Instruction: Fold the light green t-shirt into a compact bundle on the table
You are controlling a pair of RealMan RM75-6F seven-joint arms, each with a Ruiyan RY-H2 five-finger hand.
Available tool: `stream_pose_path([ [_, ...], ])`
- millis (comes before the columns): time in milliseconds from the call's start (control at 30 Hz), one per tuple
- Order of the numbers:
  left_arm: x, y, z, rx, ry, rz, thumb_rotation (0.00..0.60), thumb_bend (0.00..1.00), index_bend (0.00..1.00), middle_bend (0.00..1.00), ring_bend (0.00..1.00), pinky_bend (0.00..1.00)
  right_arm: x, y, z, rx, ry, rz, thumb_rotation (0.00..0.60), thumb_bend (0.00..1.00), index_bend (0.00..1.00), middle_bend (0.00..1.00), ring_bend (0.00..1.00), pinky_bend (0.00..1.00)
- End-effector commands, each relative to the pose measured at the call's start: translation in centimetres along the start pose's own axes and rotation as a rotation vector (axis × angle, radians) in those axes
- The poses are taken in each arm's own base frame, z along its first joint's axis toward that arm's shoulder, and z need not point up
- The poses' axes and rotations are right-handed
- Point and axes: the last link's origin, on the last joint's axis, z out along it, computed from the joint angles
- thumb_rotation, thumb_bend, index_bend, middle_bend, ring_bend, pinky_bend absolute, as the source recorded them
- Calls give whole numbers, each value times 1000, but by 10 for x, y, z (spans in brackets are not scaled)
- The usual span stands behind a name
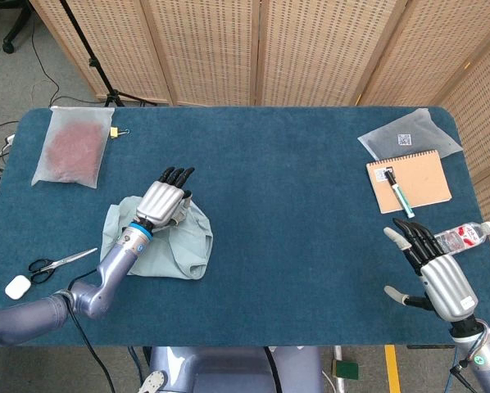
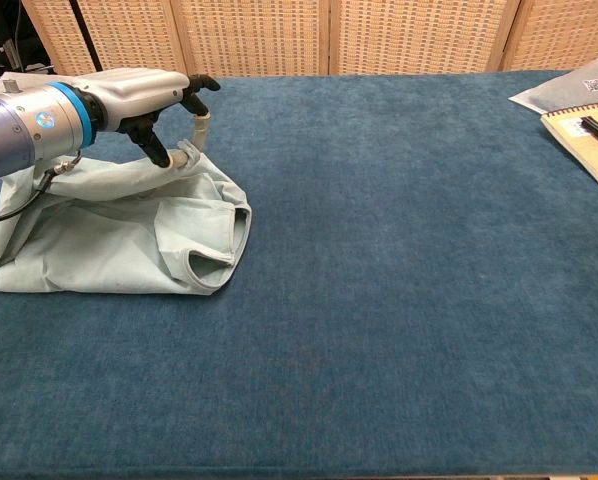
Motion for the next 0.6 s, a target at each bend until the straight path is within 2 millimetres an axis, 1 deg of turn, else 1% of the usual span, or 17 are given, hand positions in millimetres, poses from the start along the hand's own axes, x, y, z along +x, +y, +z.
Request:
stream_pose_path([
  [33,-5,7,4,-1,4,-3,600,563,813,0,0,0,1,0,0,-1,1,3,600,96,0,0,0,55],
  [200,-13,17,11,-2,8,-8,600,552,813,0,0,0,2,1,0,-1,2,9,600,105,0,0,0,55],
  [333,-17,20,14,10,15,-13,600,535,812,0,0,0,2,1,0,-1,3,12,600,105,0,0,0,55],
  [367,-18,20,14,13,15,-14,600,525,790,0,0,0,3,1,0,0,3,12,600,105,0,0,0,55],
  [400,-19,20,14,19,15,-12,600,514,738,0,0,0,3,1,-1,0,3,13,600,105,0,0,0,55],
  [433,-19,19,14,25,12,-10,600,487,582,0,0,0,3,1,-1,1,3,13,600,105,0,0,0,55],
  [467,-20,19,14,31,8,-9,600,449,349,0,0,0,3,1,-1,1,3,13,600,105,0,0,0,55],
  [500,-22,18,14,43,-3,-11,600,417,207,0,0,0,3,1,-1,2,2,13,600,105,0,0,0,55],
  [533,-22,18,15,49,-10,-16,600,358,56,0,0,0,3,1,-1,2,2,13,600,105,0,0,0,55],
  [567,-21,19,15,52,-12,-28,600,297,1,0,0,0,2,0,-1,3,1,14,600,105,0,0,0,55],
  [600,-20,20,14,51,-7,-44,600,255,0,0,0,0,2,0,-1,3,1,14,600,105,0,0,0,55],
])
